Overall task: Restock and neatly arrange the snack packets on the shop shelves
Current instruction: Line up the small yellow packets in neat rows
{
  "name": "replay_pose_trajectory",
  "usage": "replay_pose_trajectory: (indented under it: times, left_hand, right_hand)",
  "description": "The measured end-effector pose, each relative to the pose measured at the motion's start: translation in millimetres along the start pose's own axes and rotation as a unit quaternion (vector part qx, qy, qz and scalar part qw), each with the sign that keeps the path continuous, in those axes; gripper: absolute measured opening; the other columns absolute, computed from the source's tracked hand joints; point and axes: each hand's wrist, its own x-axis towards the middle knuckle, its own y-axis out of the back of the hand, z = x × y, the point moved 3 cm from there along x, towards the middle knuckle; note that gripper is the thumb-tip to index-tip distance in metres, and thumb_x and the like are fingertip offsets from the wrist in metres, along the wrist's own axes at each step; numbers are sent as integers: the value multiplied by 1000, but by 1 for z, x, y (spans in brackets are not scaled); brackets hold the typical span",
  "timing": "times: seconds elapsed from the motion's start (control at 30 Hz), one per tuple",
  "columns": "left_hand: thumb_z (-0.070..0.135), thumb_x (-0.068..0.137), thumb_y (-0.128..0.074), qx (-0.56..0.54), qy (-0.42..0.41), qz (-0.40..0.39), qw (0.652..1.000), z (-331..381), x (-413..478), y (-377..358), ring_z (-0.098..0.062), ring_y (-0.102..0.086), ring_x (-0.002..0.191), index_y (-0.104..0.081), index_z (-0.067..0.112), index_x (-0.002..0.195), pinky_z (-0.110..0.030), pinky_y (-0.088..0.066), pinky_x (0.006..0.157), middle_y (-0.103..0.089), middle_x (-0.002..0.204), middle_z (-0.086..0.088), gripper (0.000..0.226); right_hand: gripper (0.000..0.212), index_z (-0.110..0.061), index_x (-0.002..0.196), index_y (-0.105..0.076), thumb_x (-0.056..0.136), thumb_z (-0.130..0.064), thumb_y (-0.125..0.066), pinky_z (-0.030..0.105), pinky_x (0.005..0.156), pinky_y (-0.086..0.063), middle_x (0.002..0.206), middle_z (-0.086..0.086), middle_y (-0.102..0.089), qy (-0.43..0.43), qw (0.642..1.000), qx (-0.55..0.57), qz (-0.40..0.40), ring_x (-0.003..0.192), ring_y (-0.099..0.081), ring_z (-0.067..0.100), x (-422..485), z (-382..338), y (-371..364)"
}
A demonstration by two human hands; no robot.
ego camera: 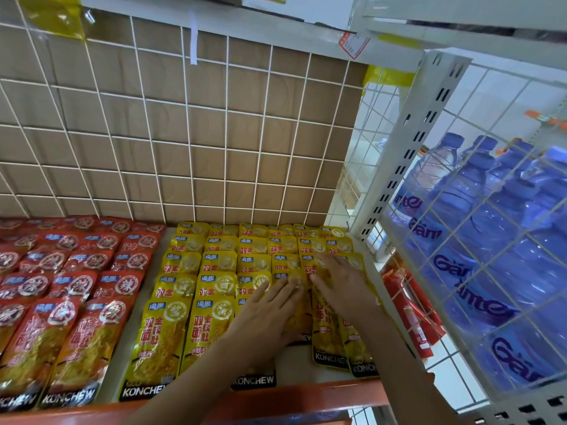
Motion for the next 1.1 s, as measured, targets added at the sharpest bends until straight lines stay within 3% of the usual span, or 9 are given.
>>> replay_pose_trajectory:
  times: [0.1, 0.13, 0.27, 0.53, 0.7, 0.8, 0.87, 1.0, 1.1]
  left_hand:
    - [60, 83, -15, -17, 11, 6, 1000, -1, 0, 1, -21, -24, 141, -28, 18, 145, -36, -15, 112, -23, 154, -3, 76]
    - [58, 84, -16, -15, 11, 18, 1000, 0, 0, 3, -21, -26, 140, -30, 18, 145, -36, -17, 112, -25, 153, -4, 74]
    - [74, 79, -3, -20, -10, -3, 1000, 0, -1, -4, -17, 9, 144, 1, 20, 149, -32, 11, 112, 11, 157, -1, 89]
    - [78, 70, -8, -33, -9, 1, 999, -2, 0, -5, -20, 7, 144, -5, 23, 150, -33, 17, 105, 7, 157, 1, 97]
    - [80, 75, -9, -16, -16, 47, 999, -4, 0, -5, -21, -17, 142, -25, 23, 146, -38, -1, 111, -16, 156, -1, 93]
    - [73, 86, -11, -40, 3, 29, 999, -4, 0, -3, -20, -41, 132, -46, 25, 135, -37, -24, 107, -41, 145, 0, 78]
    - [67, 88, -21, -65, -8, 37, 997, -6, 1, -9, -21, -35, 135, -42, 24, 138, -37, -20, 108, -37, 148, 0, 69]
    - [64, 83, -31, -53, -19, 51, 997, -4, 1, -12, -14, -54, 118, -55, 28, 127, -32, -45, 95, -54, 132, 6, 62]
    - [64, 83, -34, -39, -12, 95, 995, -4, -1, -13, -16, -50, 123, -48, 25, 132, -34, -43, 97, -50, 137, 5, 64]
  right_hand:
    - [46, -19, 139, -40, 95, -29, -48, 35, 107, -33, 140, 1, -46, 27, 998, -10, -51, 129, -40, 19, 24, -9, -6]
    - [44, -19, 138, -42, 95, -28, -47, 35, 107, -33, 139, 1, -46, 37, 997, -17, -62, 130, -40, 19, 31, -12, -9]
    - [39, -17, 135, -46, 97, -25, -43, 35, 107, -29, 137, 3, -46, 45, 992, -60, -100, 129, -38, 19, 52, -18, -16]
    - [14, -15, 92, -65, 87, -27, -61, 26, 72, -40, 96, 1, -64, 30, 995, -34, -83, 89, -57, 15, 84, -18, -20]
    - [14, -12, 90, -64, 87, -25, -61, 28, 70, -42, 91, 1, -66, 6, 994, -2, -105, 79, -57, 13, 90, -18, -24]
    - [13, -9, 86, -64, 87, -22, -60, 34, 75, -46, 89, 5, -67, 8, 993, 23, -112, 81, -60, 18, 93, -17, -24]
    - [10, -11, 83, -62, 87, -20, -60, 33, 73, -46, 87, 4, -66, 18, 993, 24, -114, 76, -58, 16, 93, -17, -24]
    - [10, -11, 84, -63, 88, -19, -60, 32, 71, -45, 84, 2, -65, 43, 993, 29, -109, 75, -58, 15, 93, -21, -22]
    - [9, -12, 84, -65, 88, -17, -59, 25, 69, -40, 72, -12, -57, 59, 990, 12, -126, 70, -53, 5, 97, -22, -20]
